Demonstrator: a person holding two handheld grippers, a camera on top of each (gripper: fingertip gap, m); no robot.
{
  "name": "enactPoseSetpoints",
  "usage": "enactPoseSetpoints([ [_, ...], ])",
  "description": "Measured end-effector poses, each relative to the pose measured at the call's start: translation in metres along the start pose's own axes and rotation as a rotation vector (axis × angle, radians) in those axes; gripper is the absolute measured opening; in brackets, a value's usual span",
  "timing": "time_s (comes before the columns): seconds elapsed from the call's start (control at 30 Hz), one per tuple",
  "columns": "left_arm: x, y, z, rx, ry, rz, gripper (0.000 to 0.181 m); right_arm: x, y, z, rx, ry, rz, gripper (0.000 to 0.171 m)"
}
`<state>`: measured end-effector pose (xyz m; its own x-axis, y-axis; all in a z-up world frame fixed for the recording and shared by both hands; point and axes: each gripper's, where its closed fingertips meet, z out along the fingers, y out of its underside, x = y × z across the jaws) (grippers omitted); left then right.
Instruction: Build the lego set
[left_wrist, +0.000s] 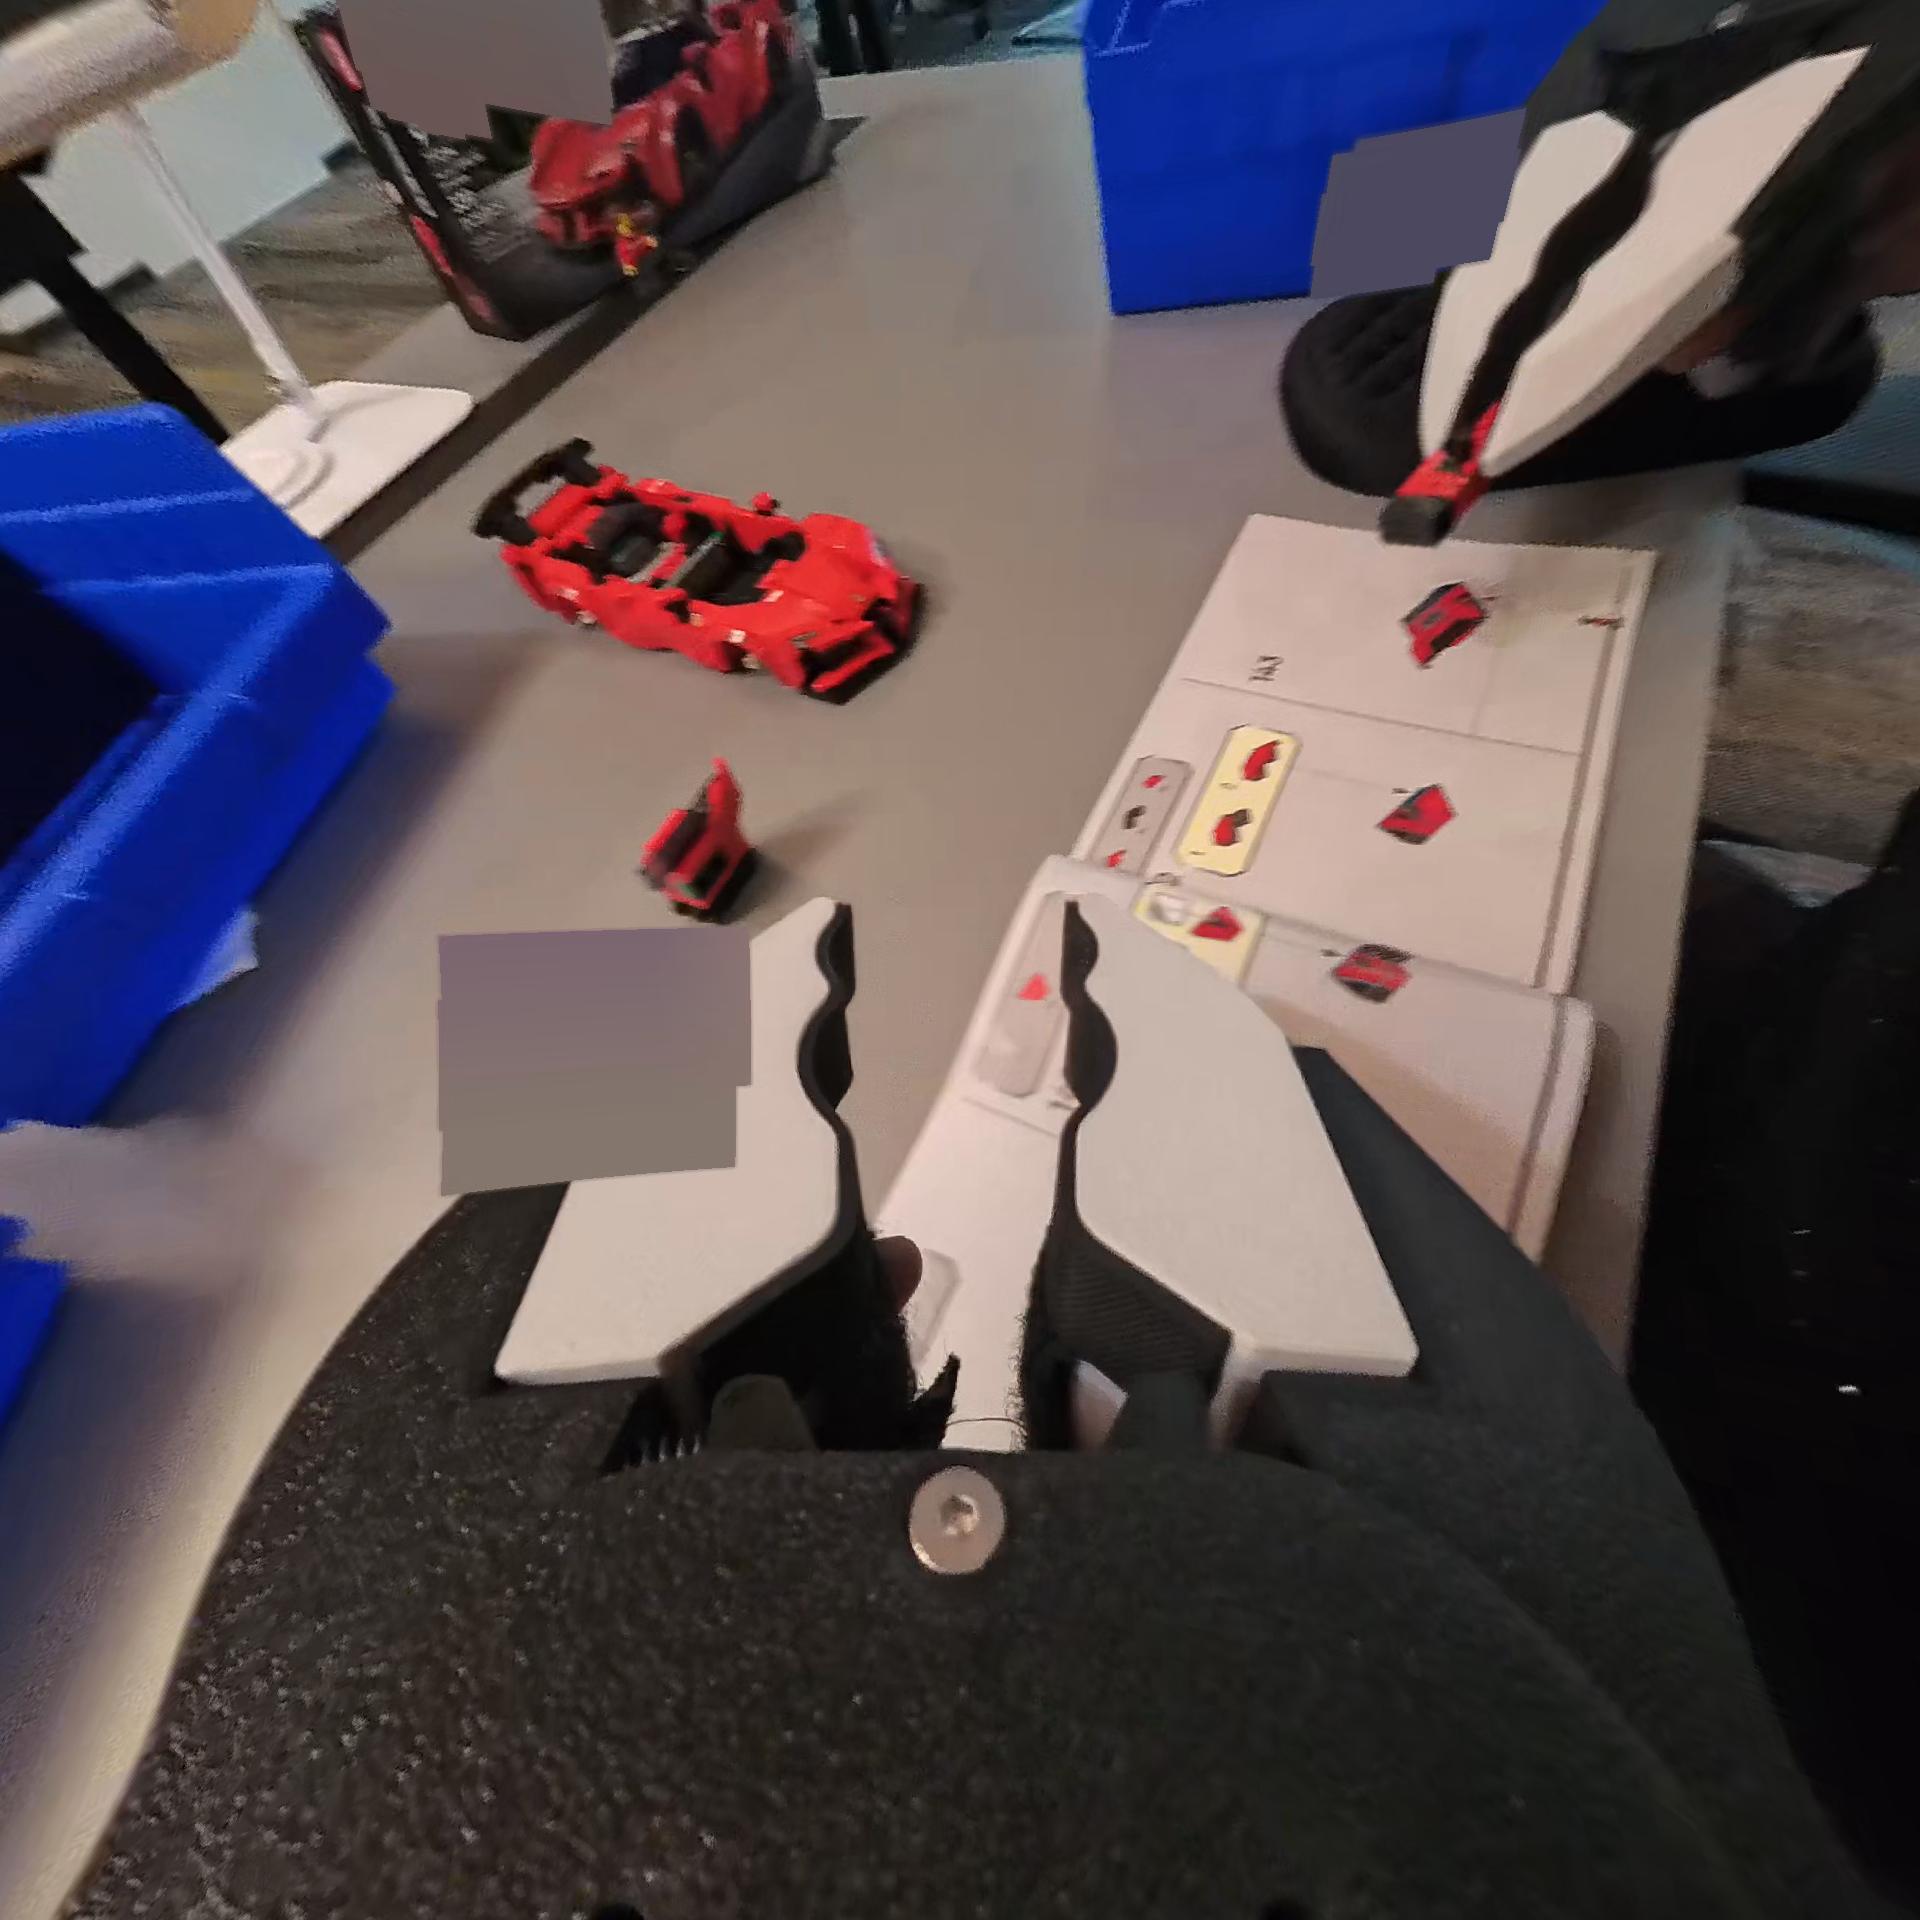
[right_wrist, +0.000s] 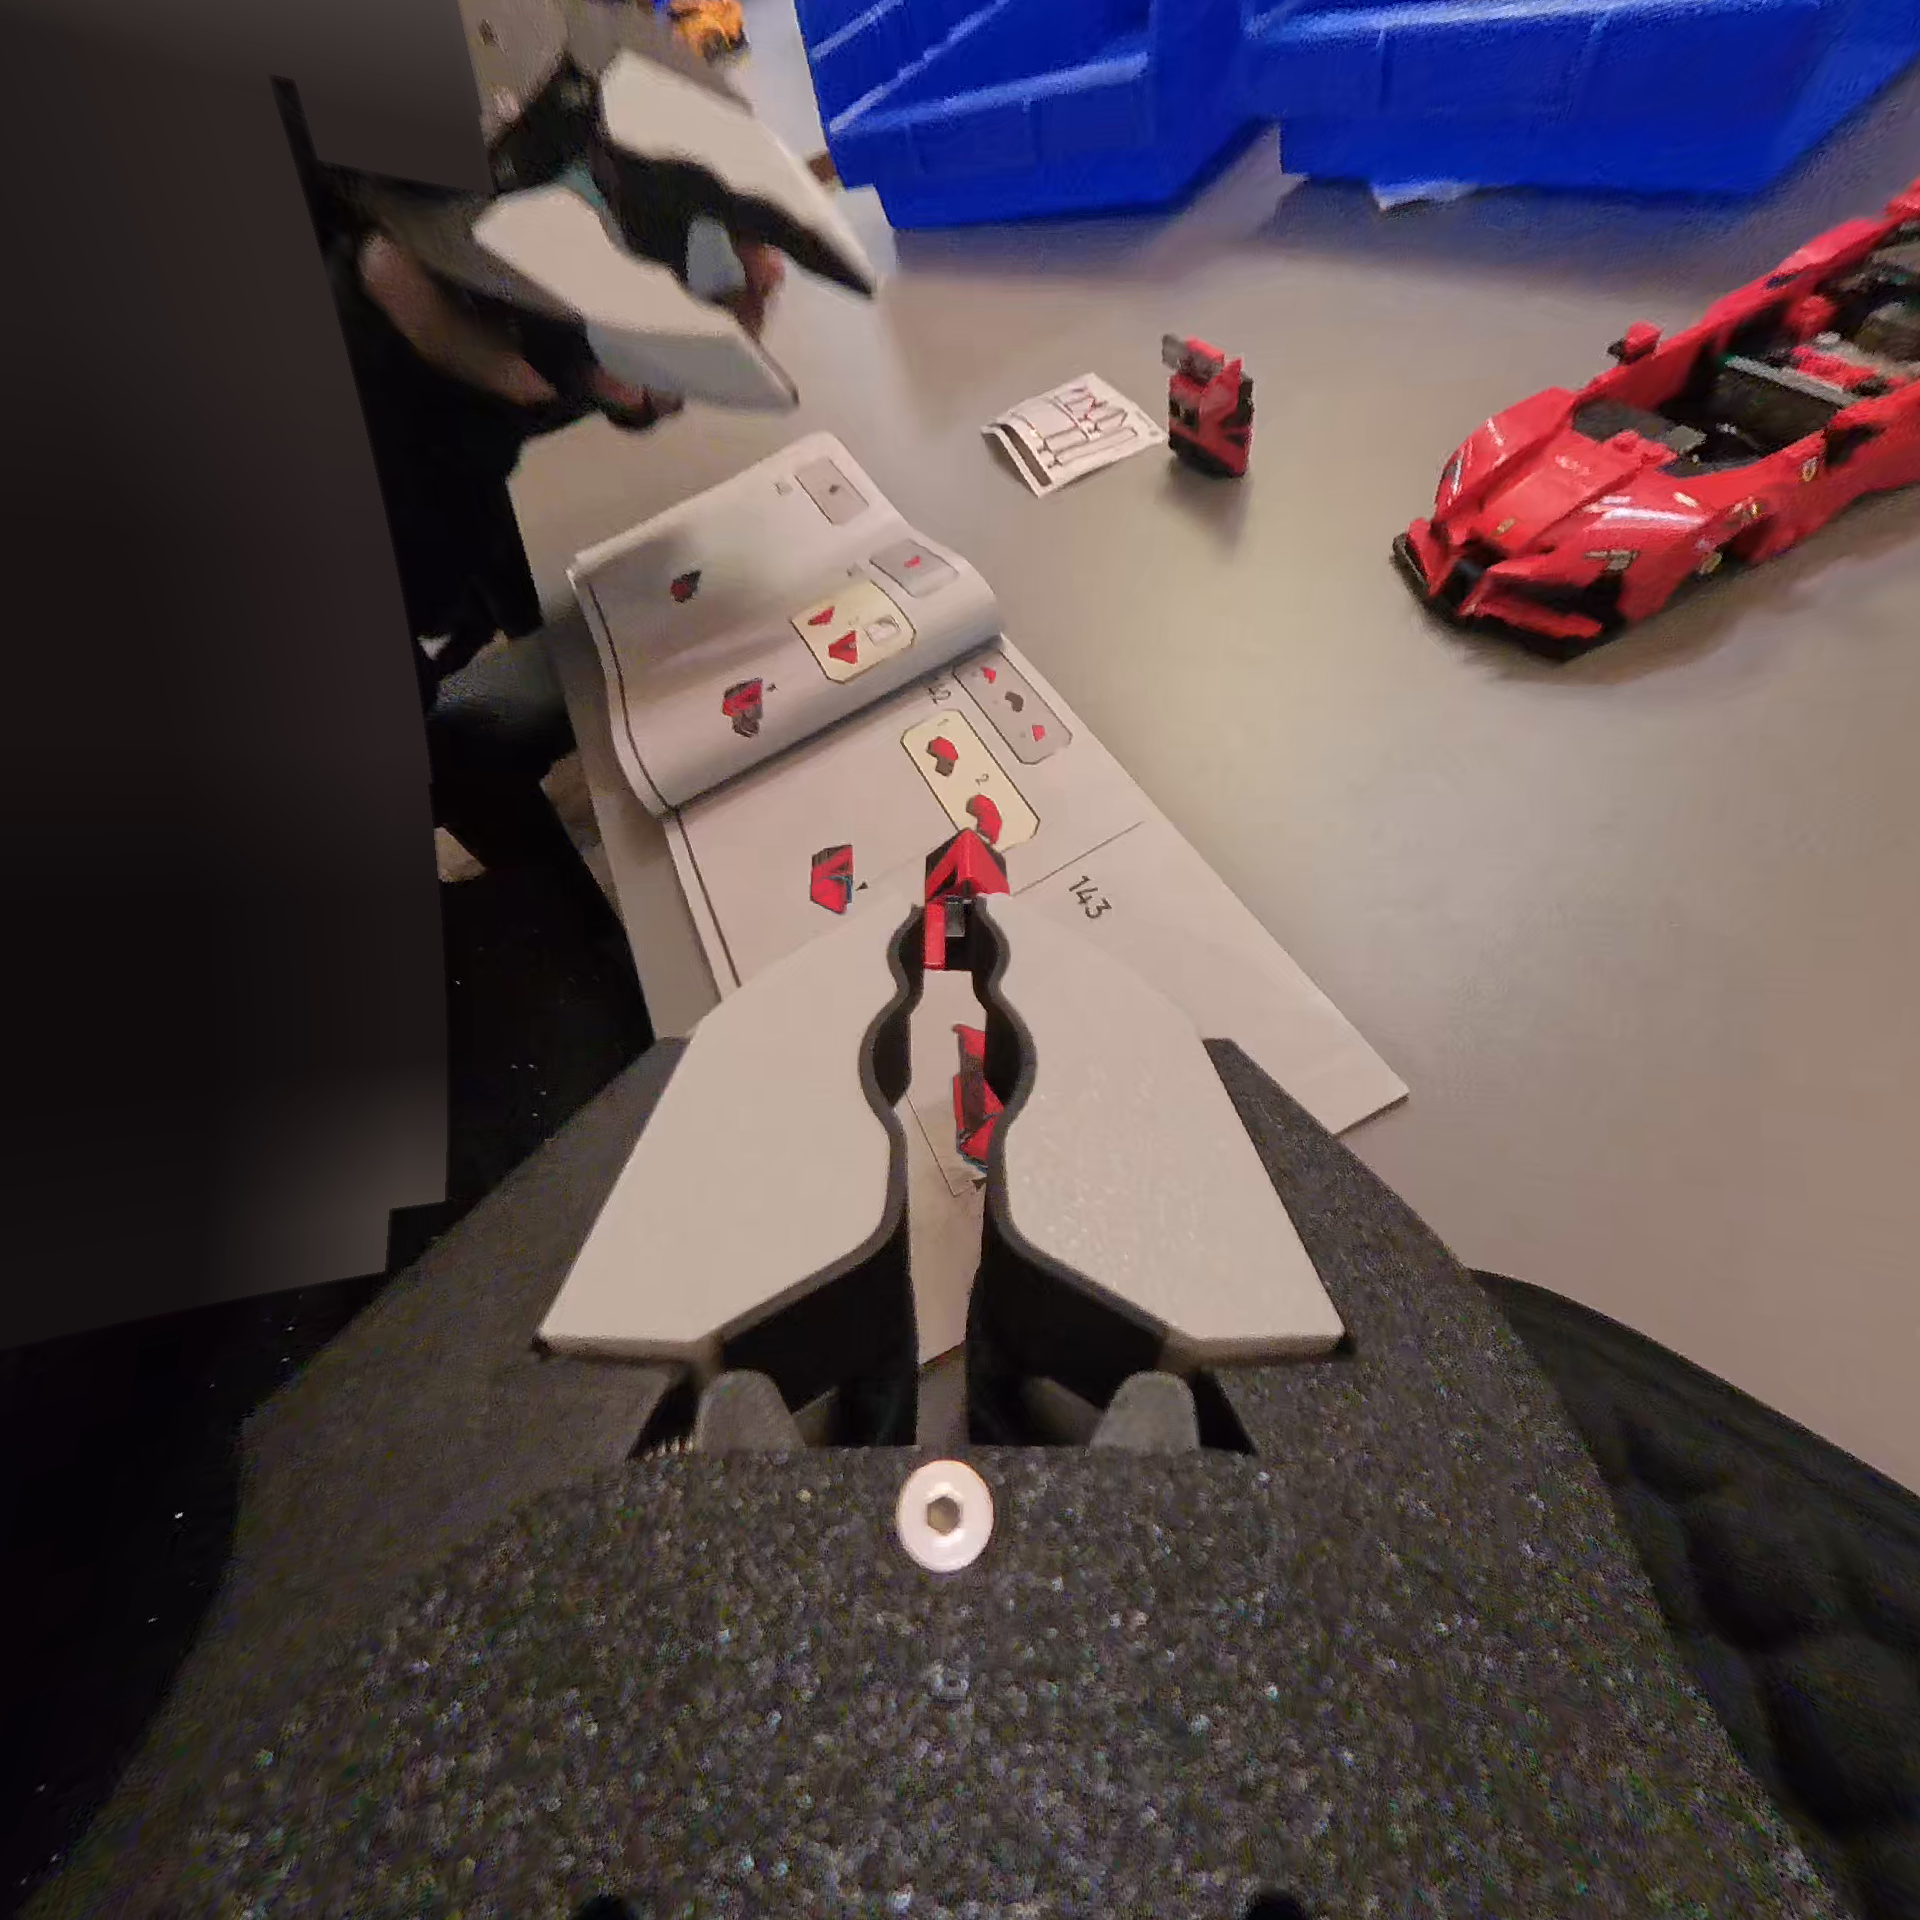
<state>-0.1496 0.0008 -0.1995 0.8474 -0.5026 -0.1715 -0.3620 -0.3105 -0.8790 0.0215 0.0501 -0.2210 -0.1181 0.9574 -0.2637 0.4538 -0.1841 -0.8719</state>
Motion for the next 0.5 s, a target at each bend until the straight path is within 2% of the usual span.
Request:
enactPoseSetpoints([
  [0.1, -0.028, -0.005, 0.003, -0.058, -0.021, 0.091, 0.037, 0.0, 0.004, 0.003, -0.023, -0.01, 0.014, 0.008],
  [0.2, -0.059, 0.004, 0.02, -0.242, -0.012, 0.187, 0.034, 0.001, 0.001, 0.001, 0.004, -0.021, 0.034, 0.008],
  [0.3, -0.072, 0.018, 0.046, -0.409, 0.112, 0.214, 0.032, 0.003, 0.0, -0.001, 0.021, -0.024, 0.056, 0.008],
  [0.4, -0.07, 0.026, 0.067, -0.494, 0.282, 0.165, 0.033, 0.003, 0.002, 0.0, 0.01, -0.028, 0.057, 0.008],
  [0.5, -0.082, 0.033, 0.079, -0.578, 0.307, 0.168, 0.04, 0.002, 0.003, 0.001, 0.001, -0.032, 0.056, 0.008],
])
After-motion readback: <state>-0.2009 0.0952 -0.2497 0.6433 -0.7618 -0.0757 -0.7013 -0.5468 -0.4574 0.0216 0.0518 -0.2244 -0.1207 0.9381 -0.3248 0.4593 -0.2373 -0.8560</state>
